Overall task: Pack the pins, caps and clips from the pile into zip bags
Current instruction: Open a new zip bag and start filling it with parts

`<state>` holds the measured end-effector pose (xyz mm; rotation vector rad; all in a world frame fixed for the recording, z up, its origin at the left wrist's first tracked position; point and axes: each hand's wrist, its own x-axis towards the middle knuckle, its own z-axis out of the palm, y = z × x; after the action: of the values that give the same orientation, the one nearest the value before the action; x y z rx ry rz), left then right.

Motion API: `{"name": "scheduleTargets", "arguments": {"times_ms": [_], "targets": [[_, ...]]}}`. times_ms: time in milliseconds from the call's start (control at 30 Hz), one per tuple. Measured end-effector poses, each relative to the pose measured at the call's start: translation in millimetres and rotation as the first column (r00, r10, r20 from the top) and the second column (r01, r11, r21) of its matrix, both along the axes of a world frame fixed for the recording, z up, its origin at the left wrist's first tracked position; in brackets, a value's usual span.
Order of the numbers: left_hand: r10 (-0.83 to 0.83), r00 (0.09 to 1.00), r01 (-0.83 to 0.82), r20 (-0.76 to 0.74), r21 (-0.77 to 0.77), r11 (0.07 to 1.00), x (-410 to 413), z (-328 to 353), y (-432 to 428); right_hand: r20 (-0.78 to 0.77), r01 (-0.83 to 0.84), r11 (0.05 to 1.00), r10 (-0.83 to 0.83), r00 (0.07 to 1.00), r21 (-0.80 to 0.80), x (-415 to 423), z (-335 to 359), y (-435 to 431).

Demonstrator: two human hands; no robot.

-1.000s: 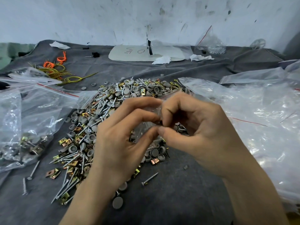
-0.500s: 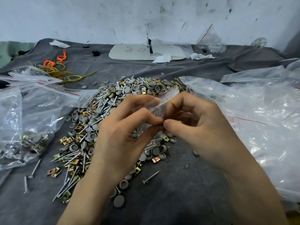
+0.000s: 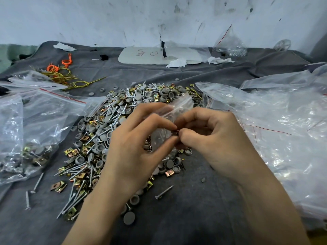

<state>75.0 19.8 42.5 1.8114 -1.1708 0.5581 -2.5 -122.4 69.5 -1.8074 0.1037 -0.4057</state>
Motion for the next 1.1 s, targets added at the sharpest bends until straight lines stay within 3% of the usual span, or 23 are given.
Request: {"name": "scheduleTargets", "arguments": {"times_ms": [233, 633, 767, 933, 1100], "targets": [[-0.067, 0.978, 0.041, -0.198, -0.132, 0.990, 3.1, -4.1, 1.5, 0.128, -0.055, 0.998, 0.052, 0.990, 0.027, -1.6, 4.3, -1.3], [-0.146, 0.963, 0.115, -0.227, -0.143, 0.983, 4.2, -1.4, 3.7, 0.105, -0.093, 0.995, 0.089, 0.991, 0.036, 0.7, 1.1, -3.0], [-0.163, 0.963, 0.149, -0.214, -0.080, 0.986, 6.2, 0.5, 7.2, 0.063, -0.101, 0.995, 0.099, 0.993, 0.021, -1.5, 2.8, -3.9], [-0.087, 0.995, 0.089, -0.051, 0.040, 0.995, 5.7, 0.7, 6.9, -0.027, -0.088, 0.995, 0.089, 0.996, 0.043, -1.3, 2.9, -4.1], [-0.070, 0.998, 0.070, -0.003, 0.078, 0.994, 4.7, -1.0, 4.5, -0.100, -0.115, 0.991, 0.122, 0.988, 0.068, -2.4, 3.0, -6.1]]}}
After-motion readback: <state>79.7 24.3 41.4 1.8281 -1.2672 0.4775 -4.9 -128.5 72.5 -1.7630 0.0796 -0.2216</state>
